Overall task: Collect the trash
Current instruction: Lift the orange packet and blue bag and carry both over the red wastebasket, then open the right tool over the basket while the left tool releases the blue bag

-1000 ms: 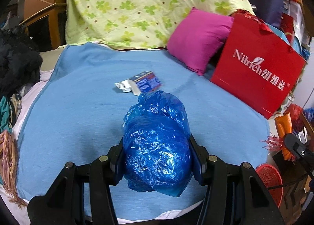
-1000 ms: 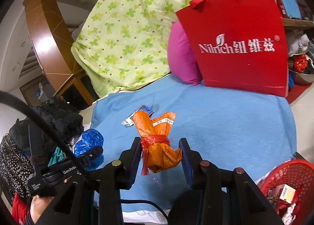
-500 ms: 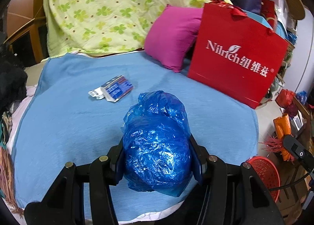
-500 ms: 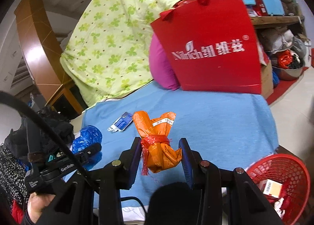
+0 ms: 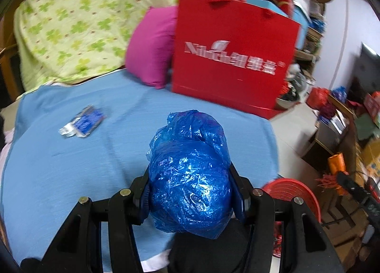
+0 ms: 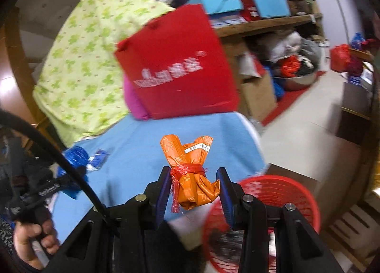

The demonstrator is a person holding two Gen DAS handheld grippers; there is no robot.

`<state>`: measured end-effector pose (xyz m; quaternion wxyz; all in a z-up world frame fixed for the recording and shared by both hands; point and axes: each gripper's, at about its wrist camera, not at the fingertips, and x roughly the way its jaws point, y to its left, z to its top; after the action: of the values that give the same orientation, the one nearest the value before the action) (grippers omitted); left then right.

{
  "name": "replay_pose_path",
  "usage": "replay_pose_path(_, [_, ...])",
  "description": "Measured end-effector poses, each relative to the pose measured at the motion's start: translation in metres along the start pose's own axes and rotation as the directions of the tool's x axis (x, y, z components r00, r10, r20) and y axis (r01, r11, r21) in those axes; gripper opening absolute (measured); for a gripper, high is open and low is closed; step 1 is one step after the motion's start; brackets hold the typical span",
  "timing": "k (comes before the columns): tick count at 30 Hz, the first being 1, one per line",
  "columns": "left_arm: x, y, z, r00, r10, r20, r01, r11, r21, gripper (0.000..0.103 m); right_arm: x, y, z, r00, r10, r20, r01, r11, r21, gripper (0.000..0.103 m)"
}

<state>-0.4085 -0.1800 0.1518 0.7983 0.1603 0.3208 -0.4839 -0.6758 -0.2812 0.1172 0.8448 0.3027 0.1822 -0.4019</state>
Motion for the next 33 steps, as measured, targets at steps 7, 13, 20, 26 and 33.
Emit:
replay_pose_path(7, [0.011, -0.048, -0.006, 0.997, -0.073, -0.027, 0.075, 0.994, 0.073, 0.057, 0.018, -0.054, -0.024, 0.989, -0.127, -0.077, 0.131, 0.99, 0.046, 0.041])
replay_pose_path(13, [0.022, -0.082, -0.013, 0.991, -0.124, -0.057, 0.131, 0.983, 0.13, 0.057, 0.04, -0.084, -0.044, 0.972, -0.168, -0.166, 0.183, 0.98, 0.075, 0.044])
replay_pose_path(20, [0.04, -0.101, -0.023, 0.984, -0.147, -0.102, 0.162, 0.974, 0.158, 0.057, 0.051, -0.105, -0.05, 0.961, -0.188, -0.205, 0.218, 0.966, 0.139, 0.062])
replay_pose_path(26, [0.056, -0.121, -0.028, 0.973, -0.176, -0.15, 0.202, 0.962, 0.184, 0.057, 0.023, -0.105, -0.035, 0.974, -0.192, -0.12, 0.211, 0.963, 0.167, 0.063])
replay_pose_path(33, [0.072, -0.156, -0.035, 0.955, -0.208, -0.213, 0.258, 0.935, 0.242, 0.057, -0.024, -0.097, -0.014, 0.983, -0.182, 0.025, 0.176, 0.97, 0.169, 0.065])
